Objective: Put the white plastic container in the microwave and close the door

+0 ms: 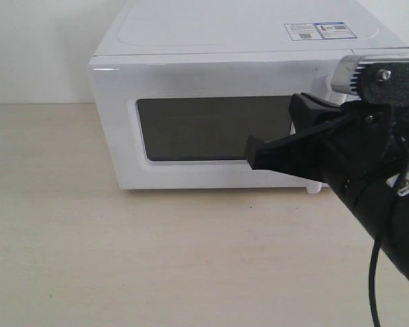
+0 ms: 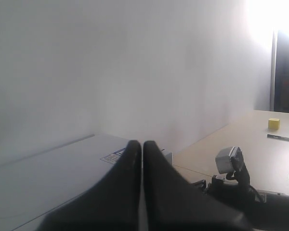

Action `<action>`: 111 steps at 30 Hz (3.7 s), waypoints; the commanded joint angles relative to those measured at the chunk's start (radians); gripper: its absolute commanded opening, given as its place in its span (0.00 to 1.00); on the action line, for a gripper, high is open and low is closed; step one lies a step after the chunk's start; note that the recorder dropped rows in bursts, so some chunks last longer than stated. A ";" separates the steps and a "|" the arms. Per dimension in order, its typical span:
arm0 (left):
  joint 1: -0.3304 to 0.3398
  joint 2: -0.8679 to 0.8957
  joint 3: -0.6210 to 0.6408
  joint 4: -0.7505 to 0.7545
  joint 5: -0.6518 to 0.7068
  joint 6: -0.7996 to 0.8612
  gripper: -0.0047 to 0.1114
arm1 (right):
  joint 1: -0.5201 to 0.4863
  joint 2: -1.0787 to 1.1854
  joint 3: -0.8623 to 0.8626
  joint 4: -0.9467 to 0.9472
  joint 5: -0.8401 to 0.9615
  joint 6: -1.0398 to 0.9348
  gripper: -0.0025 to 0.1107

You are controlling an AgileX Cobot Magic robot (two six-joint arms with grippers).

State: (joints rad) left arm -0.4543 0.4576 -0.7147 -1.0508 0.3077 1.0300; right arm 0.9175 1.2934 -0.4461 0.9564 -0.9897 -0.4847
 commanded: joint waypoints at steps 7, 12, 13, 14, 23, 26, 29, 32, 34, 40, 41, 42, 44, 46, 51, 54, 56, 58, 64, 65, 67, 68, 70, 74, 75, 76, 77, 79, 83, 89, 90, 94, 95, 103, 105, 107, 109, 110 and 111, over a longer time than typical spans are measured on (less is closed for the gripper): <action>-0.008 -0.007 0.006 -0.007 -0.002 -0.006 0.07 | 0.001 -0.008 0.007 0.003 0.026 0.006 0.02; -0.008 -0.007 0.006 -0.007 -0.007 -0.006 0.07 | 0.001 -0.046 0.007 0.034 0.201 0.011 0.02; -0.008 -0.007 0.006 -0.007 -0.005 -0.006 0.07 | 0.001 -0.072 0.007 0.034 0.260 0.025 0.02; -0.008 -0.007 0.006 -0.007 -0.005 -0.006 0.07 | 0.001 -0.096 0.007 0.034 0.313 0.029 0.02; -0.008 -0.007 0.006 -0.007 -0.016 -0.006 0.07 | -0.141 -0.487 0.007 0.024 0.730 -0.125 0.02; -0.008 -0.007 0.006 -0.007 -0.016 -0.006 0.07 | -0.292 -0.603 0.007 0.022 0.882 -0.128 0.02; -0.008 -0.007 0.006 -0.007 -0.020 -0.006 0.07 | -0.451 -0.724 0.037 0.022 0.990 -0.127 0.02; -0.008 -0.007 0.006 -0.007 -0.020 -0.006 0.07 | -0.592 -0.828 0.089 0.022 1.015 -0.127 0.02; -0.008 -0.007 0.006 -0.007 -0.020 -0.006 0.07 | -0.703 -0.922 0.152 0.026 1.008 -0.127 0.02; -0.008 -0.007 0.006 -0.007 -0.022 -0.006 0.07 | -0.808 -1.228 0.351 0.026 0.951 -0.119 0.02; -0.008 -0.007 0.006 -0.007 -0.022 -0.006 0.07 | -0.808 -1.252 0.376 0.026 0.939 -0.119 0.02; -0.008 -0.007 0.006 -0.007 -0.022 -0.006 0.07 | -0.808 -1.286 0.413 0.026 0.926 -0.119 0.02; -0.008 -0.007 0.006 -0.007 -0.024 -0.006 0.07 | -0.808 -1.293 0.446 0.026 0.901 -0.117 0.02; -0.008 -0.007 0.006 -0.007 -0.024 -0.006 0.07 | -0.808 -1.293 0.446 0.026 0.891 -0.108 0.02; -0.008 -0.008 0.004 -0.007 -0.024 -0.006 0.07 | -0.808 -1.293 0.446 0.026 0.826 -0.112 0.02; -0.008 -0.008 0.004 -0.007 -0.024 -0.006 0.07 | -0.808 -1.293 0.446 0.026 0.868 -0.090 0.02; -0.008 -0.008 0.004 -0.007 -0.024 -0.006 0.07 | -0.808 -1.293 0.446 0.026 0.904 -0.065 0.02; -0.008 -0.008 0.004 -0.007 -0.024 -0.006 0.07 | -0.808 -1.293 0.446 0.026 0.914 -0.063 0.02; -0.008 -0.008 0.004 -0.007 -0.024 -0.006 0.07 | -0.808 -1.293 0.446 -0.618 0.990 0.309 0.02; -0.008 -0.008 0.004 -0.007 -0.024 -0.006 0.07 | -0.808 -1.293 0.446 -0.716 1.016 0.405 0.02; -0.008 -0.008 0.004 -0.007 -0.024 -0.006 0.07 | -0.808 -1.293 0.446 -0.898 1.069 0.555 0.02; -0.008 -0.008 0.004 -0.007 -0.024 -0.006 0.07 | -0.808 -1.293 0.446 -0.942 1.093 0.585 0.02; -0.008 -0.008 0.004 -0.007 -0.024 -0.006 0.07 | -0.808 -1.293 0.446 -0.992 1.155 0.598 0.02; -0.008 -0.008 0.004 -0.007 -0.024 -0.006 0.07 | -0.808 -1.293 0.446 -0.999 1.245 0.592 0.02; -0.008 -0.008 0.004 -0.007 -0.024 -0.006 0.07 | -0.808 -1.293 0.446 -0.999 1.262 0.592 0.02; -0.008 -0.008 0.004 -0.007 -0.026 -0.006 0.07 | -0.808 -1.293 0.446 -0.999 1.284 0.592 0.02; -0.008 -0.008 0.004 -0.007 -0.026 -0.006 0.07 | -0.808 -1.293 0.446 -0.999 1.307 0.592 0.02; -0.008 -0.008 0.004 -0.007 -0.026 -0.006 0.07 | -0.808 -1.293 0.446 -0.995 1.327 0.592 0.02; -0.008 -0.008 0.004 -0.007 -0.026 -0.006 0.07 | -0.808 -1.293 0.446 -0.991 1.326 0.594 0.02; -0.008 -0.008 0.004 -0.007 -0.026 -0.006 0.07 | -0.808 -1.293 0.446 -0.987 1.326 0.594 0.02; -0.008 -0.008 0.004 -0.007 -0.026 -0.006 0.07 | -0.808 -1.293 0.446 -0.987 1.326 0.594 0.02; -0.008 -0.008 0.004 -0.007 -0.026 -0.006 0.07 | -0.808 -1.293 0.446 -0.987 1.326 0.596 0.02; -0.008 -0.008 0.004 -0.007 -0.026 -0.006 0.07 | -0.808 -1.293 0.446 -0.987 1.326 0.596 0.02; -0.008 -0.008 0.004 -0.007 -0.026 -0.006 0.07 | -0.808 -1.293 0.446 -0.987 1.326 0.596 0.02; -0.008 -0.011 0.004 0.011 -0.031 0.016 0.07 | -0.808 -1.293 0.446 -0.987 1.326 0.596 0.02; -0.008 -0.026 0.000 0.093 -0.051 0.069 0.07 | -0.808 -1.293 0.446 -0.987 1.326 0.600 0.02; -0.008 -0.053 -0.002 0.188 -0.058 0.110 0.07 | -0.808 -1.293 0.446 -0.987 1.326 0.600 0.02; -0.008 -0.071 -0.002 0.252 -0.069 0.115 0.07 | -0.808 -1.293 0.446 -0.987 1.326 0.600 0.02; -0.008 -0.093 -0.002 0.298 -0.077 0.117 0.07 | -0.808 -1.293 0.446 -0.987 1.326 0.600 0.02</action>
State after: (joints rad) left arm -0.4543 0.4123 -0.7147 -0.8861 0.2584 1.1156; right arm 0.1167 0.0055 0.0004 -0.0271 0.3378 0.1134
